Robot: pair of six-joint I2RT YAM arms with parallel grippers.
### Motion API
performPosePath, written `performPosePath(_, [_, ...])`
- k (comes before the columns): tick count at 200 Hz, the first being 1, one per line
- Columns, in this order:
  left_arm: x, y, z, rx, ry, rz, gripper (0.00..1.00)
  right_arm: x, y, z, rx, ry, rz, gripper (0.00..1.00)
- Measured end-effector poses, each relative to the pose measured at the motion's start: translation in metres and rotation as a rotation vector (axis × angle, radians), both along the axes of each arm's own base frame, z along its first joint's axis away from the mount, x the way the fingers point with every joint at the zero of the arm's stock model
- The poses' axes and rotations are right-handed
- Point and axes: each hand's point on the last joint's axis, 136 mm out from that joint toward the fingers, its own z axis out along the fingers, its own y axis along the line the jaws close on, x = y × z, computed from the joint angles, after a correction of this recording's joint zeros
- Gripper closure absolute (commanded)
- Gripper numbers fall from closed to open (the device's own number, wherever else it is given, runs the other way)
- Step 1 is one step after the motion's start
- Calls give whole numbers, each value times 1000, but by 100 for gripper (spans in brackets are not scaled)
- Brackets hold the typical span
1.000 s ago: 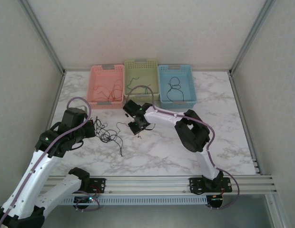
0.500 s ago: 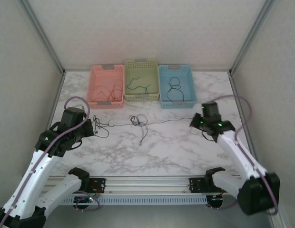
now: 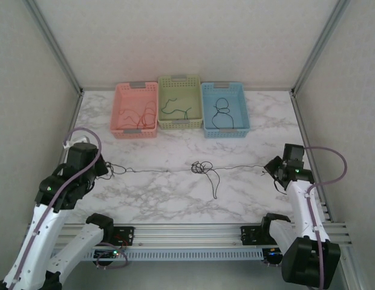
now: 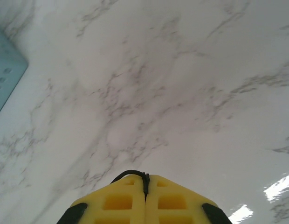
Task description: Untangle the cables
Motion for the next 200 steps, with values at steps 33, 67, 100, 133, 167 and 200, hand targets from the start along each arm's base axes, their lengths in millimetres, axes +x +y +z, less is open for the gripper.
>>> performPosePath(33, [-3,12,4,22,-18,58,100,-1,-18,-5,7,12,-73,100])
performPosePath(67, [-19,29,18,31,-102,126,100,0,-31,-7,29,5,-136,100])
performPosePath(100, [-27,39,30,32,-151,173,100,-1,-44,-8,57,-8,-201,100])
performPosePath(133, [-33,48,34,52,-174,217,100,-10,-59,-15,98,-10,-303,100])
performPosePath(167, [-41,62,54,115,-208,258,100,-16,-69,-23,148,-3,-381,100])
performPosePath(200, [-45,76,86,198,-236,310,100,-19,-79,-26,185,-9,-446,100])
